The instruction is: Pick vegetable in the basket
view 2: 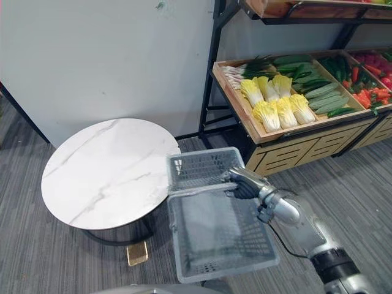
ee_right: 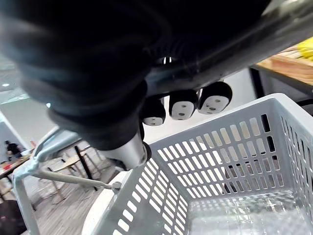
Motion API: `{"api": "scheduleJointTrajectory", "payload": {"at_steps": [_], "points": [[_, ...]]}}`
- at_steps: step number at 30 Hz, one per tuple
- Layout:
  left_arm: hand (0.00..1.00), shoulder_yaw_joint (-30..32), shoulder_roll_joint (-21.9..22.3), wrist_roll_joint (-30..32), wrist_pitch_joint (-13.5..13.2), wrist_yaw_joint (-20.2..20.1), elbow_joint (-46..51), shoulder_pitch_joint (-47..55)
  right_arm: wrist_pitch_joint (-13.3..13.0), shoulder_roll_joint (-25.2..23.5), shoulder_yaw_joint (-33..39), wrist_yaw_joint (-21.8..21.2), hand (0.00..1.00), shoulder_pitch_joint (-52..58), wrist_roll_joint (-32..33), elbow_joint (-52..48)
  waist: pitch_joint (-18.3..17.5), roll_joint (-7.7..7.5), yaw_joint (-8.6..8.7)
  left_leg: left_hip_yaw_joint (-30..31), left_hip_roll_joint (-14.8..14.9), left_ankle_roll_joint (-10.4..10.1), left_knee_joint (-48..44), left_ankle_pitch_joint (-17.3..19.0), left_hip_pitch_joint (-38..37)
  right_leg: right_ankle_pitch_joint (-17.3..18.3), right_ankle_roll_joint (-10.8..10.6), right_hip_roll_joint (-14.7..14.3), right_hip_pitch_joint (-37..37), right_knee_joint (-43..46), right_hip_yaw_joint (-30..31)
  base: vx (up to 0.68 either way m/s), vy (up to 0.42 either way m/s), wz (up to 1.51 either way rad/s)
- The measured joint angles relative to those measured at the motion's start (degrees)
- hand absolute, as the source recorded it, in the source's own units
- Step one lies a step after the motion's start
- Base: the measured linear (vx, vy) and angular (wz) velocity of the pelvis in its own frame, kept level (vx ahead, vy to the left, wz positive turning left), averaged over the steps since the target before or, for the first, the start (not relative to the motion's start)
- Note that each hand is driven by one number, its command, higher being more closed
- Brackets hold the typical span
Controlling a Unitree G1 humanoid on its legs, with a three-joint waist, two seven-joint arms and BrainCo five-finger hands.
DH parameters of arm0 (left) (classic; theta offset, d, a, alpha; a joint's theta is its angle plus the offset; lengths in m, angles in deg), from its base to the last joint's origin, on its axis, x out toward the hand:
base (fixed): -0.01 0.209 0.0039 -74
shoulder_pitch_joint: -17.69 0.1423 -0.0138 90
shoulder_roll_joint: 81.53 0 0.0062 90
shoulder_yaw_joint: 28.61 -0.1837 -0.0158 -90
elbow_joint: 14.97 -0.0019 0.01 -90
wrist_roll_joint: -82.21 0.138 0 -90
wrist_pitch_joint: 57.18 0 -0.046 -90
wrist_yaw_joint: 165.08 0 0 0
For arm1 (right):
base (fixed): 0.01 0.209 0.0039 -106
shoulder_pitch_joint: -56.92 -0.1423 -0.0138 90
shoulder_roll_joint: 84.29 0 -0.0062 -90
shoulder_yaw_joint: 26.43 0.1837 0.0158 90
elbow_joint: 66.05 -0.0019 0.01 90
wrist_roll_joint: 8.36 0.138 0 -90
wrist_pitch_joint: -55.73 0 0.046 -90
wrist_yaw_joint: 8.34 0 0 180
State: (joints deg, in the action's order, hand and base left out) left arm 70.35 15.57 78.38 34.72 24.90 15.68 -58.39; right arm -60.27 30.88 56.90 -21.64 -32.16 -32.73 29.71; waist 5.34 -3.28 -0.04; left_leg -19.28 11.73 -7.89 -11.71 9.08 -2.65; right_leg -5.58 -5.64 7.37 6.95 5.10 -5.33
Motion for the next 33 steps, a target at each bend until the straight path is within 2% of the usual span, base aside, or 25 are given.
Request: {"api": "scheduleJointTrajectory", "payload": {"at_steps": [2,3,4,5,6,7,8,9,10,11,12,13,14,15,16,18,19,21,25,28,30,31,32,33], "points": [[0.00,-0.07,-0.22,0.25,0.13,0.04,0.06,-0.02,0.06,-0.52,2.19,1.43,1.00,1.64,-1.73,0.02,0.06,-0.05,0.91,-0.97,0.46,0.56,-5.33,3.40,2.23,0.18,-0.54,0.06,1.50,1.72,1.81,-0.07,0.135,-0.42],[0.00,0.03,-0.57,0.50,0.11,-0.09,0.12,-0.01,-0.07,-0.63,2.77,2.81,1.00,1.74,-2.60,0.04,0.31,-0.43,1.57,-2.66,1.00,0.79,-9.20,5.87,3.58,0.90,-0.37,-0.07,2.78,1.71,2.96,-0.12,0.156,-0.69],[0.00,0.16,-0.99,0.66,0.10,-0.20,0.19,-0.08,-0.19,-0.72,3.10,3.26,1.00,1.74,-2.64,0.04,0.66,-0.89,1.62,-3.80,1.17,1.25,-10.75,6.72,3.66,1.38,0.31,0.05,3.52,1.74,2.97,-0.20,0.212,-1.01],[0.00,0.17,-1.70,0.87,0.12,-0.29,0.21,-0.04,-0.30,-1.29,3.46,4.14,1.00,1.77,-2.75,0.08,1.05,-1.48,1.49,-6.23,1.56,2.33,-11.33,7.76,3.37,3.81,3.93,0.41,3.85,0.67,0.66,-0.19,0.191,-1.31],[0.00,0.27,-1.74,1.60,0.06,-0.23,0.13,0.08,-0.63,-2.18,3.51,4.61,1.00,1.46,-2.76,-0.02,1.84,0.08,1.43,-10.01,3.32,4.18,-8.90,6.91,2.20,7.31,7.61,0.76,4.32,2.28,-4.89,-0.19,0.157,-1.41],[0.00,0.63,-1.18,1.86,-0.05,-0.12,0.26,0.15,-1.22,-2.28,3.09,4.85,1.00,0.78,-2.76,-0.11,2.71,-0.01,1.21,-12.40,3.94,4.41,-8.38,6.56,1.34,7.29,7.75,1.52,5.92,8.06,-8.02,-0.11,0.092,-1.42],[0.00,1.32,-1.57,1.78,-0.07,0.75,0.54,0.48,-2.86,-2.21,2.17,5.62,1.00,-0.17,-2.74,-0.33,3.80,-1.39,1.58,-15.69,4.27,4.59,-8.92,6.99,0.17,8.86,10.15,4.04,7.68,21.20,-14.36,-0.07,0.123,-1.40],[0.00,1.85,-2.62,1.70,-0.02,1.04,0.84,0.48,-4.57,-2.38,1.31,6.74,1.00,-0.19,-2.73,-0.37,3.92,-2.97,1.58,-19.17,4.55,4.70,-10.51,8.34,-0.64,9.46,13.35,5.46,6.26,27.25,-19.84,-0.06,0.139,-1.54],[0.00,2.15,-2.86,1.68,0.02,1.02,1.03,0.40,-5.07,-2.64,0.89,6.85,1.00,-0.75,-2.77,-0.31,3.93,-3.28,1.05,-21.13,4.99,4.52,-11.28,9.10,-0.87,9.44,13.60,4.86,5.63,24.51,-22.56,-0.08,0.122,-1.89],[0.00,2.98,-2.73,1.70,0.00,0.93,0.56,0.42,-5.48,-4.30,-0.61,6.85,1.00,-2.90,-3.26,0.04,3.70,-2.33,0.11,-25.79,6.96,4.77,-10.74,9.10,-1.04,4.73,14.33,-0.50,3.88,13.26,-23.45,-0.06,0.080,-2.17],[0.00,4.37,-1.80,1.70,-0.03,0.94,-0.16,0.00,-6.56,-4.90,-2.35,6.88,1.00,-4.90,-4.34,0.29,4.04,-1.77,-0.68,-31.65,7.21,4.53,-8.90,7.21,-2.81,9.11,15.92,0.94,3.69,18.57,-27.46,-0.03,0.086,-2.05],[0.00,4.20,-1.61,1.70,-0.04,0.97,-0.28,0.02,-7.06,-4.91,-3.24,6.89,1.00,-5.60,-4.42,0.75,4.04,-1.75,-0.68,-33.31,6.72,4.54,-7.99,6.69,-3.53,10.91,14.16,2.30,2.67,20.94,-29.46,0.01,0.068,-1.75],[0.00,4.17,-1.36,1.66,-0.07,1.04,-0.37,-0.09,-7.57,-5.25,-4.81,6.88,1.00,-7.29,-4.43,2.31,4.10,-1.75,-0.85,-36.49,6.28,4.68,-7.68,6.54,-4.62,13.50,10.16,4.18,-0.64,21.64,-32.60,-0.01,0.039,-1.23],[0.00,4.17,-1.38,1.67,-0.07,1.04,-0.43,-0.27,-7.58,-5.50,-5.57,6.85,1.00,-8.13,-4.43,2.97,4.02,-1.88,-1.24,-37.47,6.04,4.68,-7.82,6.54,-4.85,14.46,9.16,4.78,-2.00,20.57,-33.52,-0.04,-0.023,-1.51],[0.00,3.75,-1.38,1.67,-0.12,1.12,-0.43,-0.84,-7.44,-5.93,-7.12,6.81,1.00,-9.88,-4.43,3.69,4.03,-2.17,-1.94,-39.28,5.76,4.68,-7.95,6.54,-5.23,15.02,8.22,4.07,-3.17,16.41,-34.10,-0.05,-0.092,-1.27],[0.00,3.78,-0.70,1.75,-0.34,1.72,-0.81,-1.56,-6.84,-5.93,-8.60,6.72,1.00,-11.17,-4.43,3.90,4.66,-1.42,-1.80,-40.33,5.93,4.53,-8.55,6.41,-6.04,14.35,7.32,1.37,-5.23,9.39,-34.19,-0.04,-0.099,-0.97],[0.00,3.80,-0.10,1.78,-0.73,2.31,-1.14,-1.53,-6.15,-5.86,-9.37,6.70,1.00,-11.05,-4.43,4.16,4.65,-0.22,-1.73,-40.11,6.33,4.58,-8.39,5.76,-6.69,12.06,7.36,-1.05,-6.54,5.23,-32.62,-0.04,-0.070,-0.75],[0.00,3.81,0.60,1.90,-1.44,3.23,-1.37,-1.56,-4.99,-5.82,-10.13,6.61,1.00,-10.80,-4.36,3.87,4.35,0.10,-1.69,-39.57,6.71,5.03,-8.54,3.97,-6.85,9.49,7.88,-3.29,-7.56,-0.01,-30.18,-0.06,-0.087,-0.72],[0.00,3.79,0.19,2.56,-1.69,3.26,-1.97,-1.79,-3.14,-5.67,-9.11,6.18,1.00,-10.57,-4.27,3.34,4.30,0.14,-0.17,-37.76,6.98,5.05,-9.03,1.79,-6.66,7.95,9.14,-5.04,-8.21,-3.57,-28.34,-0.07,-0.066,-0.30],[0.00,3.87,0.06,2.61,-1.78,3.39,-2.21,-1.83,-2.02,-5.64,-6.61,4.44,1.00,-8.50,-4.24,1.65,4.28,0.18,0.09,-34.76,8.08,5.57,-13.01,-0.02,-6.48,7.94,9.15,-5.50,-9.42,-4.42,-26.61,-0.04,-0.010,-0.29],[0.00,3.87,-0.08,2.10,-1.79,3.59,-2.16,-1.98,-1.69,-5.64,-4.86,4.09,1.00,-7.30,-4.16,1.30,4.22,0.29,0.27,-28.39,9.20,7.44,-19.24,-2.76,-4.66,7.98,9.20,-5.43,-10.58,-5.12,-24.22,0.00,-0.008,-0.39],[0.00,3.95,-0.06,1.85,-1.88,3.65,-2.16,-2.00,-1.48,-5.66,-4.72,4.09,1.00,-7.05,-4.14,1.16,4.21,0.29,0.28,-25.80,9.37,7.70,-21.57,-3.69,-3.20,8.01,9.25,-5.33,-10.75,-5.18,-23.25,0.02,0.018,-0.61],[0.00,3.91,0.18,1.76,-1.99,3.71,-2.18,-2.08,-0.56,-5.85,-4.63,4.05,1.00,-6.70,-4.13,0.54,4.27,0.22,-0.10,-19.24,8.37,7.21,-23.74,-0.91,-0.58,8.11,9.41,-4.92,-10.42,-4.97,-20.73,0.02,0.055,-0.92],[0.00,3.80,0.71,1.77,-2.02,3.71,-2.18,-2.07,0.05,-6.51,-4.63,3.94,1.00,-6.45,-4.14,-0.09,4.25,0.27,-0.20,-12.84,5.64,6.62,-23.03,2.39,1.38,8.34,9.90,-4.37,-9.82,-4.80,-17.75,0.01,0.067,-1.09]]}}
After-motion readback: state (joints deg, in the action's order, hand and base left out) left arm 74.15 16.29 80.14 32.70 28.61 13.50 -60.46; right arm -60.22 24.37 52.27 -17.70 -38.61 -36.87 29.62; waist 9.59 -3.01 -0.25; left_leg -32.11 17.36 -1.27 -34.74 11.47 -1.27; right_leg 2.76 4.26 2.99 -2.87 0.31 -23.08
